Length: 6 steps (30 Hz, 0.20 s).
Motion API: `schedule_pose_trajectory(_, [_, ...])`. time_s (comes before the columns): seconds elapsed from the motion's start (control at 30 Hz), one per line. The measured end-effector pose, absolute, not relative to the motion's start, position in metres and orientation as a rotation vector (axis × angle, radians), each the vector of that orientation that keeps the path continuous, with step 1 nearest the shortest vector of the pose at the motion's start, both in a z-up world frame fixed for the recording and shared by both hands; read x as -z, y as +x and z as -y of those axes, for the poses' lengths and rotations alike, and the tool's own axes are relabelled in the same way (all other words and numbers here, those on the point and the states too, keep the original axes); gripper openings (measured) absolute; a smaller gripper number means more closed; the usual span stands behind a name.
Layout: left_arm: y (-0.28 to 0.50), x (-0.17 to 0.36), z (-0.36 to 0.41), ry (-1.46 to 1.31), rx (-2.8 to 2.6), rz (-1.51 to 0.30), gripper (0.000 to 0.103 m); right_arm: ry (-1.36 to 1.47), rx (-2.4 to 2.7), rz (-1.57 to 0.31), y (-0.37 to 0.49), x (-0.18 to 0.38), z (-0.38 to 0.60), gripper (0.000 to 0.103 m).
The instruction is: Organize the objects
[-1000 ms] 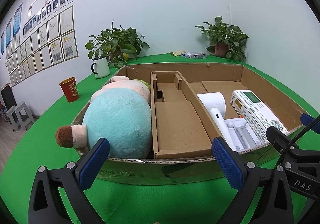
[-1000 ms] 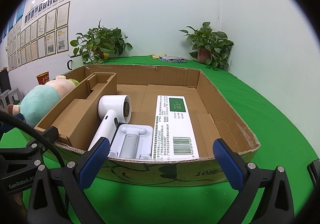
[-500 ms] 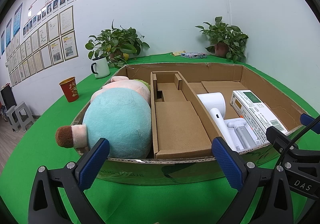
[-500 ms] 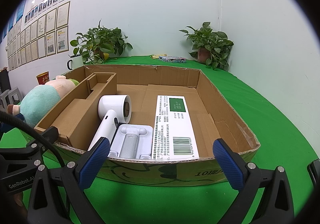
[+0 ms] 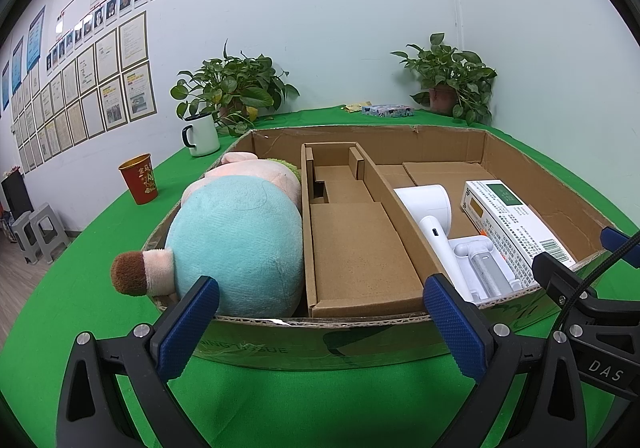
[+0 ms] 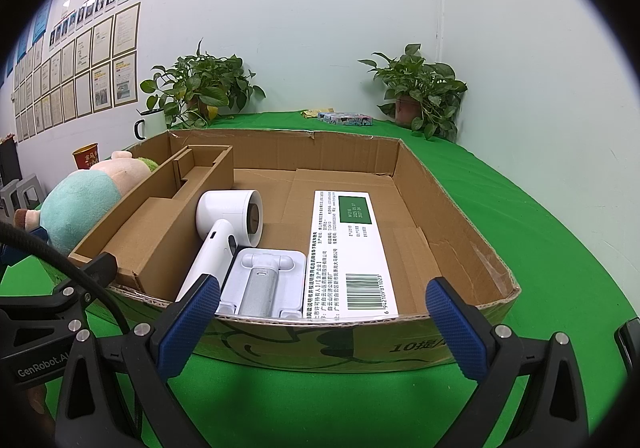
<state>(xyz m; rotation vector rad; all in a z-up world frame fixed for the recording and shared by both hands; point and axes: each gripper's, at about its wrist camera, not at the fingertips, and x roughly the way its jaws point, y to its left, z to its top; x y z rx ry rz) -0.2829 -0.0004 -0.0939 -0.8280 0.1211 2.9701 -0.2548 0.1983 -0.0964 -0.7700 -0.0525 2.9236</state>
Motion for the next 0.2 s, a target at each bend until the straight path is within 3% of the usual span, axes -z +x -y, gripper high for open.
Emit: schedule_pose_trajectory(0.2, [-0.2833,0.0939,0.0006,-0.829,-2.971,-0.123,0.103,-0.77,-2.924,0.053,-0.2548,0.0964,-0.1984,0.102])
